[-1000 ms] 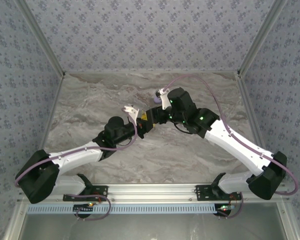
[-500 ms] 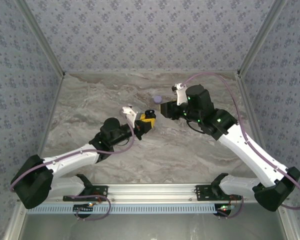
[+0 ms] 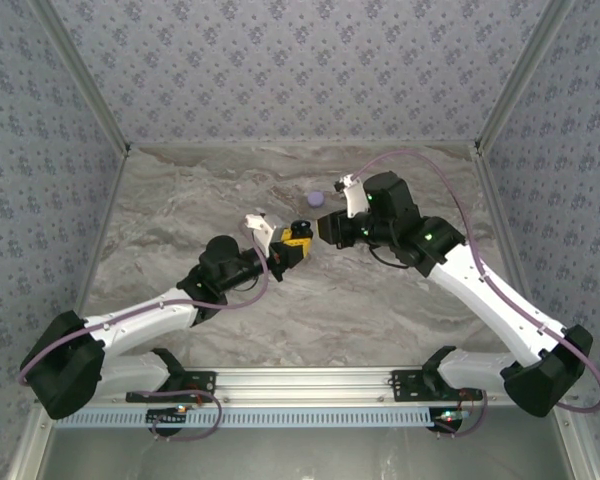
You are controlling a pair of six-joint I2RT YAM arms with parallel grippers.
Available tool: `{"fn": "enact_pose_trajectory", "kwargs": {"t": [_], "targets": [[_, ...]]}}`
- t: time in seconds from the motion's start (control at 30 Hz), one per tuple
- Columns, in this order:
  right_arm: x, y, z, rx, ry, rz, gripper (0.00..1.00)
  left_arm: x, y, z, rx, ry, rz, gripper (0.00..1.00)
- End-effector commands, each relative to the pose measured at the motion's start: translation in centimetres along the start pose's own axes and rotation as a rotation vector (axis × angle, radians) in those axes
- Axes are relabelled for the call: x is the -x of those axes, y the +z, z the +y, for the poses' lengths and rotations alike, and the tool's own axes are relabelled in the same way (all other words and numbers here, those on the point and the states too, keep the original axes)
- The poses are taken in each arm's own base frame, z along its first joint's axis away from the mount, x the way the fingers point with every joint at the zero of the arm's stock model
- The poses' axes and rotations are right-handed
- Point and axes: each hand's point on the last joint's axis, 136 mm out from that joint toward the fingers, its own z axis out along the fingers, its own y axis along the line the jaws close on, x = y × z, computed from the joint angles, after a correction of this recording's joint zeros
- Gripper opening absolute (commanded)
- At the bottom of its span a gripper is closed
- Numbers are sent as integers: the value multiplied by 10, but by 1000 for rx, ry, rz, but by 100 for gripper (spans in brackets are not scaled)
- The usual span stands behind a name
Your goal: Insert the wireless bluetooth earbuds into the charging case
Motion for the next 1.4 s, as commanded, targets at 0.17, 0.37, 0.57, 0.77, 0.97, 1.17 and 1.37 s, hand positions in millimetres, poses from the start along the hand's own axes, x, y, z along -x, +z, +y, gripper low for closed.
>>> {"fn": "enact_pose_trajectory", "kwargs": {"t": [0.17, 0.37, 0.57, 0.77, 0.97, 1.17, 1.37], "targets": [[-9, 5, 7, 35, -23, 52, 21, 19, -1, -14, -54, 33, -54, 6], [-12, 7, 14, 66, -33, 70, 21, 19, 0, -12, -45, 29, -52, 6], [-15, 9, 19, 81, -52, 83, 21, 17, 1, -10, -33, 18, -44, 6], [-14, 8, 27, 102, -69, 83, 21, 14, 2, -8, -27, 14, -31, 6], [-15, 9, 36, 131, -90, 92, 21, 13, 2, -8, -28, 8, -25, 6], [-17, 15, 41, 142, -101, 107, 21, 13, 3, -10, -40, 6, -21, 6], [-15, 20, 43, 142, -100, 110, 22, 11, 3, -12, -51, 8, -12, 6]]}}
